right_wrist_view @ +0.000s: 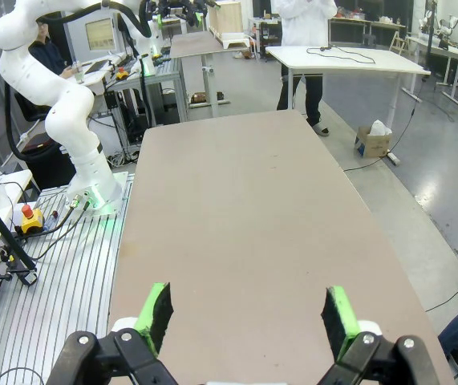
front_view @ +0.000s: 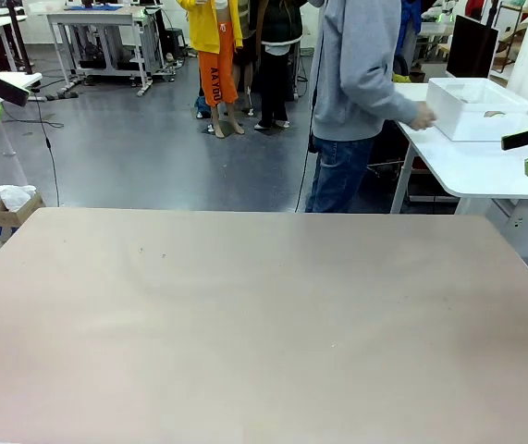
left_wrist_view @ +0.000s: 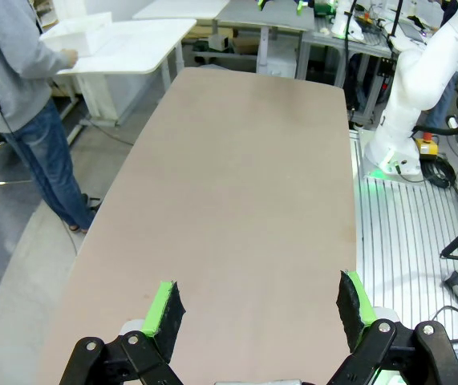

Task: Stack the cups and store them in the basket.
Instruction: Place the stack of Reusable plastic cups into the Pantry Basket.

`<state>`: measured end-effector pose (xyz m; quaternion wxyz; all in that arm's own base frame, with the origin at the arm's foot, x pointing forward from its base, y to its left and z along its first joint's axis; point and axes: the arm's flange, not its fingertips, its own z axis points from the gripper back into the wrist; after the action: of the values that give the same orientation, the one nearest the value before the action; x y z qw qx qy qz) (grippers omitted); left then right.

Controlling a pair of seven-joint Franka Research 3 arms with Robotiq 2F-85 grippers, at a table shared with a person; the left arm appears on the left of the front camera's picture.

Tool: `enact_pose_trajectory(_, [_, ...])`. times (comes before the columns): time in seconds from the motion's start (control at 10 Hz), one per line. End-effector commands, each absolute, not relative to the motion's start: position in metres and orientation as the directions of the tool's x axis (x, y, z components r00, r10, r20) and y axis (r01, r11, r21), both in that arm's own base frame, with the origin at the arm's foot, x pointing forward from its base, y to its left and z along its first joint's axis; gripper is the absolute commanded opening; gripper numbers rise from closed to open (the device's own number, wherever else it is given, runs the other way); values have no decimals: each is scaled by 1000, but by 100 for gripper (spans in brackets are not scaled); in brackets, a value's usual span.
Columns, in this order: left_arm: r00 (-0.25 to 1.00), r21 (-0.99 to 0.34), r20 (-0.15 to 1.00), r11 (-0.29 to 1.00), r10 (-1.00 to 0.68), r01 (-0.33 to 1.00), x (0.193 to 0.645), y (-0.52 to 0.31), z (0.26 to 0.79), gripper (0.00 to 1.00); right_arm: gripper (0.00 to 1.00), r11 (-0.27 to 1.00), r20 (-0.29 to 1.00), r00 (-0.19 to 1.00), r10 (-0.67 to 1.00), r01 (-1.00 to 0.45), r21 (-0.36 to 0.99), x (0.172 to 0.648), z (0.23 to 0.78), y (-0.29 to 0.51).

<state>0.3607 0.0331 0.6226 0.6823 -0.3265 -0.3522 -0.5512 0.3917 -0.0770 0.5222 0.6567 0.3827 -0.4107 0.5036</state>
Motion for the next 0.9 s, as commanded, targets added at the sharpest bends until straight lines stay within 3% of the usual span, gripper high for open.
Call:
enact_pose_trajectory(0.0, [134,-50,840,171,-526,984,359,33,624,100,100,207,930,163,330,-973,97,391,526,-76])
enact_pose_trajectory(0.8, [134,-50,840,171,-526,984,359,33,624,100,100,207,930,163,330,-973,97,391,526,-76])
